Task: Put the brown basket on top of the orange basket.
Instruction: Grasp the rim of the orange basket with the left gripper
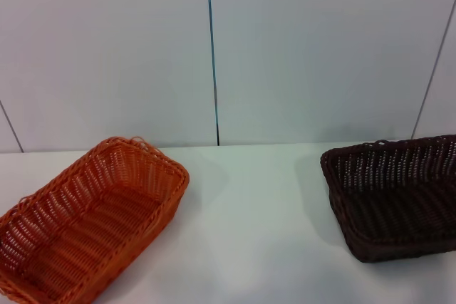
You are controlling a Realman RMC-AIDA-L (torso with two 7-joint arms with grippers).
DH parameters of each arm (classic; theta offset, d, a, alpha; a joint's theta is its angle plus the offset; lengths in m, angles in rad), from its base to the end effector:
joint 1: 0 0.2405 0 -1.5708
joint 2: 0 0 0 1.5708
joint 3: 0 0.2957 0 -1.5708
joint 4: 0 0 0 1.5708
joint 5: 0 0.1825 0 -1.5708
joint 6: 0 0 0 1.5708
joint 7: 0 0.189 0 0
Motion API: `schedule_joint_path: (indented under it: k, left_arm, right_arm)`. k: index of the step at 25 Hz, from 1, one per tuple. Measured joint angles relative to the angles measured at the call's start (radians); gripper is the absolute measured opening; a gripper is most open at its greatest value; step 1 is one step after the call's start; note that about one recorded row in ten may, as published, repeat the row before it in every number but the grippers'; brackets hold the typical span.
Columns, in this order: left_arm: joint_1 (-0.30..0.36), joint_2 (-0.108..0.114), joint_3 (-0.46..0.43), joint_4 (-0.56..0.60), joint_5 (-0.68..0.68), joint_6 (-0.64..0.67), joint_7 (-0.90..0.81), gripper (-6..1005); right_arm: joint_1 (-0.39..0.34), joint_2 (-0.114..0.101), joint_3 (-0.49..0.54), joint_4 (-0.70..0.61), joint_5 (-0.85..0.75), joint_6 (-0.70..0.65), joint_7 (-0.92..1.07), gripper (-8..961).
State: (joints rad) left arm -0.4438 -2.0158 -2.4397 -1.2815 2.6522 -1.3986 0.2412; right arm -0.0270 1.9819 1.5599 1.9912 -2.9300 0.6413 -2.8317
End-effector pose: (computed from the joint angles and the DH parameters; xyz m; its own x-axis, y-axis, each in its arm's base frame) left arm -0.3719 0.3645 0.0776 0.0373 0.8028 0.5951 0.8925 0.2411 -0.3812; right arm 0.2370 0.3434 0.1112 -0.5950 0.2629 0.7596 0.7874 0.0009 0.6164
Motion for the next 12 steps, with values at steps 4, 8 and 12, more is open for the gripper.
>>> schedule_joint_path:
  k: [4, 8, 12]
  left_arm:
    - [-0.025, -0.001, 0.009, 0.048, 0.064, 0.024, -0.004, 856]
    - [-0.032, -0.003, 0.009, 0.091, 0.088, 0.051, -0.011, 856]
    - [-0.047, -0.001, 0.011, 0.146, 0.094, 0.076, -0.018, 856]
  right_arm:
    - [0.001, 0.000, 0.003, 0.000, 0.000, -0.004, 0.000, 929]
    - [0.003, 0.000, 0.005, 0.000, 0.000, -0.012, 0.000, 928]
    - [0.006, 0.000, 0.008, 0.000, 0.000, -0.021, 0.000, 927]
